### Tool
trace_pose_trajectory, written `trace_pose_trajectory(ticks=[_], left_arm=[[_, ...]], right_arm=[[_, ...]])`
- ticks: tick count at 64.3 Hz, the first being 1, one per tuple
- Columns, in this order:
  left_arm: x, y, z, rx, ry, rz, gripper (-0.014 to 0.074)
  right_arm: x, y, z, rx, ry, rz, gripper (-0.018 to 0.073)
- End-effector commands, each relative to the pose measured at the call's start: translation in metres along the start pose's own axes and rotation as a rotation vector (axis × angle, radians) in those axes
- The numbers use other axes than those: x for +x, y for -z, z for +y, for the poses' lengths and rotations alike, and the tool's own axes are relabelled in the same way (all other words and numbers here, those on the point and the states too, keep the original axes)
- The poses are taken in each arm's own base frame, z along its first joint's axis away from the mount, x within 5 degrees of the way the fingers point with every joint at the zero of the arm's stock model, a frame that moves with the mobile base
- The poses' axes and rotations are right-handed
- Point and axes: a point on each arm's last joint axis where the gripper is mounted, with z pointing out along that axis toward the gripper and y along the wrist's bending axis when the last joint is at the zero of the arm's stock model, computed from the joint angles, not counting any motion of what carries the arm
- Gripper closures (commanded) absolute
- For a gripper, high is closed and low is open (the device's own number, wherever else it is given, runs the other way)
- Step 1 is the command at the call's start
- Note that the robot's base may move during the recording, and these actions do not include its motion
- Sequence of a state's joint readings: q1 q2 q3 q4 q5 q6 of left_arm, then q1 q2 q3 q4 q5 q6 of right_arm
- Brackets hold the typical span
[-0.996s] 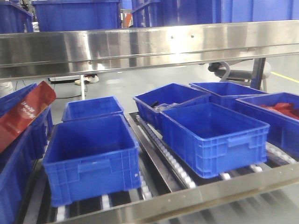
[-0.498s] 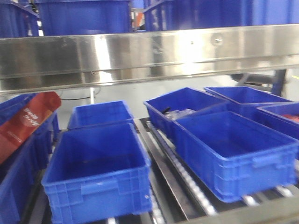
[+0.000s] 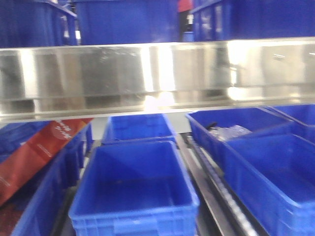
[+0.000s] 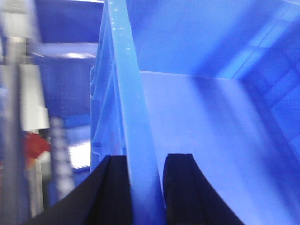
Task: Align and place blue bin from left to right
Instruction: 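Drive up to the other roller rack holding the bin in both grippers, then lower the held blue bin onto the upper shelf of the rack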
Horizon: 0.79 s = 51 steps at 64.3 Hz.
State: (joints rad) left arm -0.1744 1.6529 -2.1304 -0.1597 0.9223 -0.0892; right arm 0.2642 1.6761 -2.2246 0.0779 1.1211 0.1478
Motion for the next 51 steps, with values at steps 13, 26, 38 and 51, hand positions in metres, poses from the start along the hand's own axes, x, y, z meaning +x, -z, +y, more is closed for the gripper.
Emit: trace_pose_trajectory(ticks=[13, 26, 38, 51], left_arm=[[-0.0159, 0.0176, -0.0156, 0.095, 0.024, -0.136, 0.0708], [-0.0159, 0.0176, -0.0156, 0.095, 0.024, -0.136, 0.0708], [-0.0159, 0.0176, -0.0156, 0.095, 0.024, -0.136, 0.0708], [-0.0159, 0.0176, -0.0156, 0.095, 0.024, -0.136, 0.0708]], right_arm=[[-0.0138, 0.0155, 0.0151, -0.103, 0.017, -0.144, 0.0627], [-0.0138, 0.0155, 0.0151, -0.103, 0.017, -0.144, 0.0627], [-0.0138, 0.0155, 0.0151, -0.103, 0.017, -0.144, 0.0627], [-0.0138, 0.0155, 0.0151, -0.103, 0.017, -0.144, 0.0627]])
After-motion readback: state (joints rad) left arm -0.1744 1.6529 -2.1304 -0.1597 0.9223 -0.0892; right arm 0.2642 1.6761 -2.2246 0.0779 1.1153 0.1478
